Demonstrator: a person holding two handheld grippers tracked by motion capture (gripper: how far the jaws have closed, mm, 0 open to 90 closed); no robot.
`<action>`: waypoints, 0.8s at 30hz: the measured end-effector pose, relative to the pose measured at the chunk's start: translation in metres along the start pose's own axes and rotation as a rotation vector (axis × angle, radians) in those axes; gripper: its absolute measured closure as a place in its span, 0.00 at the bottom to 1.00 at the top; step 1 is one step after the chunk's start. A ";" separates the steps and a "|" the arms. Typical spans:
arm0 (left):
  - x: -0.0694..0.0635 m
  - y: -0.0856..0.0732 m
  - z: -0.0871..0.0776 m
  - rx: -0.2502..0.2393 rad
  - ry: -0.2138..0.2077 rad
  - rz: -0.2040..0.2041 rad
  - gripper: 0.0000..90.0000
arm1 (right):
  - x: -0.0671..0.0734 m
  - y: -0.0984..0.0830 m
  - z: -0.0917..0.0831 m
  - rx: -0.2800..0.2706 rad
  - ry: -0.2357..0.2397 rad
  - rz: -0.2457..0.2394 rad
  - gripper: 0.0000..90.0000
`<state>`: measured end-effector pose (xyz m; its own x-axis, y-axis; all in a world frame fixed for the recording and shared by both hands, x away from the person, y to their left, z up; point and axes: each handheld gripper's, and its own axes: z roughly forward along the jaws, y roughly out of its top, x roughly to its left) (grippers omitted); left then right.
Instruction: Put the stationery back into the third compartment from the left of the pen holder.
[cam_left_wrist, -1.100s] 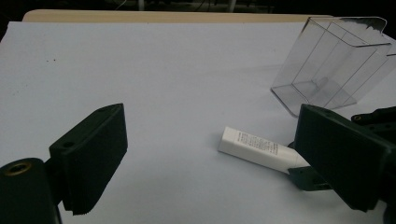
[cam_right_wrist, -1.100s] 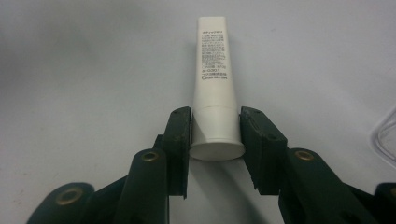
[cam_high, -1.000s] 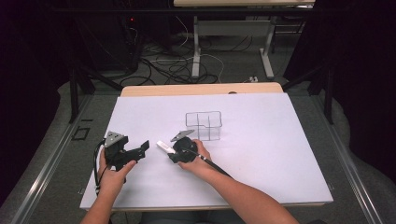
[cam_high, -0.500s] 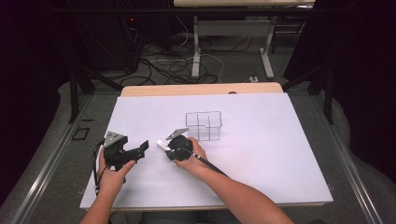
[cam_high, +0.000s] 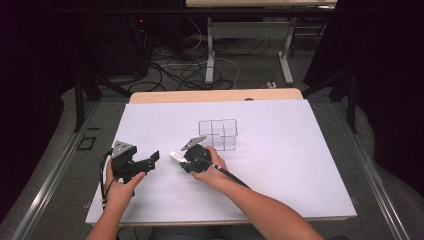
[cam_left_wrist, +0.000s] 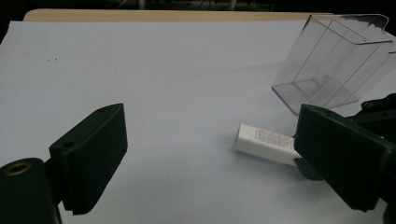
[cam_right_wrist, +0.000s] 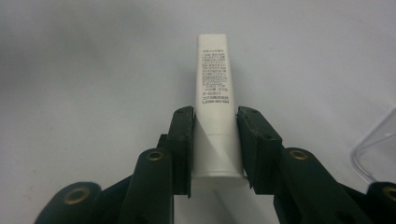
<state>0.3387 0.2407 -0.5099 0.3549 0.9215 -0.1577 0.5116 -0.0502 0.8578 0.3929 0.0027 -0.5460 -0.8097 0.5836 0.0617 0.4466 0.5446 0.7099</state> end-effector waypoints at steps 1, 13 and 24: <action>0.000 0.000 0.000 0.005 0.001 0.000 0.11 | 0.000 -0.001 -0.004 -0.001 -0.003 0.000 0.75; -0.010 0.000 0.004 0.026 -0.033 0.030 0.11 | -0.016 -0.016 -0.046 0.016 0.027 -0.050 0.75; -0.027 -0.001 0.008 0.052 -0.071 0.097 0.11 | -0.014 -0.027 -0.083 0.017 -0.055 -0.342 0.75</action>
<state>0.3349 0.2123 -0.5109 0.4583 0.8818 -0.1111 0.5114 -0.1594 0.8444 0.3605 -0.0697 -0.5079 -0.8923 0.3966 -0.2159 0.1592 0.7238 0.6714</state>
